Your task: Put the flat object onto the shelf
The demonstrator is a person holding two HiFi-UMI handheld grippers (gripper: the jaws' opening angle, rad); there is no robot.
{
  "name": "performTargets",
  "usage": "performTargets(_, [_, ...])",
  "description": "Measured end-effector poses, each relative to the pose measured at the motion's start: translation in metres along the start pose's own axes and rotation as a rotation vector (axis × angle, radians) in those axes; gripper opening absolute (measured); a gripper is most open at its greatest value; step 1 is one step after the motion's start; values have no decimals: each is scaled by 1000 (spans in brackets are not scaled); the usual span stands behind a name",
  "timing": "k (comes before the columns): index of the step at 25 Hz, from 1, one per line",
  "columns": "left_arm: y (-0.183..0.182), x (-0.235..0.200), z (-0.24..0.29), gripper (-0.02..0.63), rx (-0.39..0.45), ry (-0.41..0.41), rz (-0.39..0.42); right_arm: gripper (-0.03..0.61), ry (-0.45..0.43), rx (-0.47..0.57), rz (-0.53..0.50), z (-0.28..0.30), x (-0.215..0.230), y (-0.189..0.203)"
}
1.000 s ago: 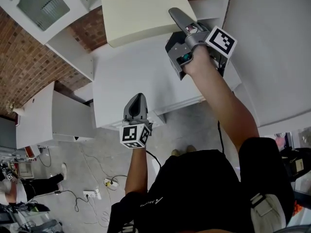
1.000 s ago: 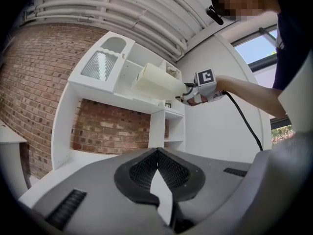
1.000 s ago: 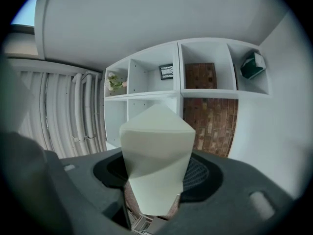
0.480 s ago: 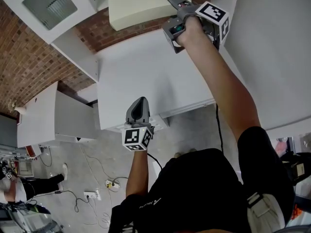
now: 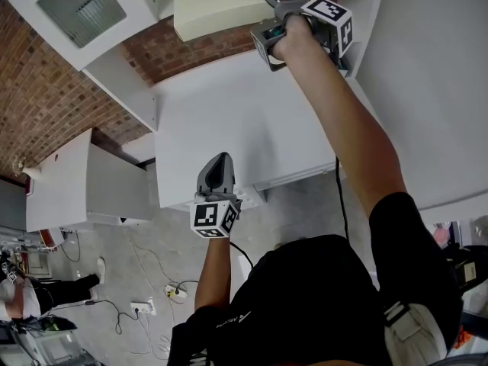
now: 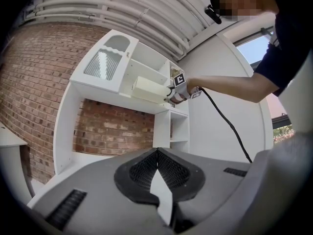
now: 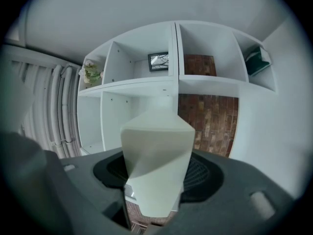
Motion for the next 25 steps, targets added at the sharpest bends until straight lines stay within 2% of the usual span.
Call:
performTargets(6, [4, -5, 1, -2, -9, -7, -3, 276, 4, 25, 20, 17, 1, -8])
performTargets(15, [13, -12, 0, -2, -30, -29, -15, 310, -111, 24, -34, 38, -13, -18])
performTargets(25, [14, -17, 0, -2, -34, -48, -14, 311, -138, 50, -43, 56, -1, -11])
Point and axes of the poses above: the fingertips, and each gripper's own axes: z forward along the fingers, x to its right, y out of its underside, the point moved 8 cm from there along -z, backward along the fingers, and after that the axes turned 5 degrees about -y, right-handed, at the moved point
